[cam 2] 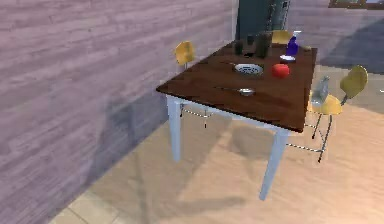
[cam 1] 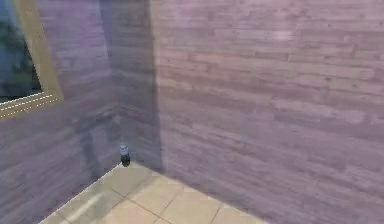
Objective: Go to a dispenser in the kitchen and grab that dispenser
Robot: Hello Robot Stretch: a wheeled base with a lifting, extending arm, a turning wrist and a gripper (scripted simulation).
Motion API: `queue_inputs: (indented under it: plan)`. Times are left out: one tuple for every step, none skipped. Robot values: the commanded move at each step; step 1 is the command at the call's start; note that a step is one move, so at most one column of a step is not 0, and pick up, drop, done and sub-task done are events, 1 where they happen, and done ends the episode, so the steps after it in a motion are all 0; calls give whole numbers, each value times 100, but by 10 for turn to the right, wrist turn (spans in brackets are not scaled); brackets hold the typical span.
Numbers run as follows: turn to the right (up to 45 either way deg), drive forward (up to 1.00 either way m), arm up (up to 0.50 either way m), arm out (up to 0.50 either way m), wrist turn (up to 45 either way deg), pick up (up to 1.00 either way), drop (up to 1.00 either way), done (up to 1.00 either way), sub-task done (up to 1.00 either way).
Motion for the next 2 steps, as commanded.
queue_inputs:
  plan:
    - [450, 0, 0, 0, 0, 0, 0, 0, 0]
    - [450, 0, 0, 0, 0, 0, 0, 0, 0]
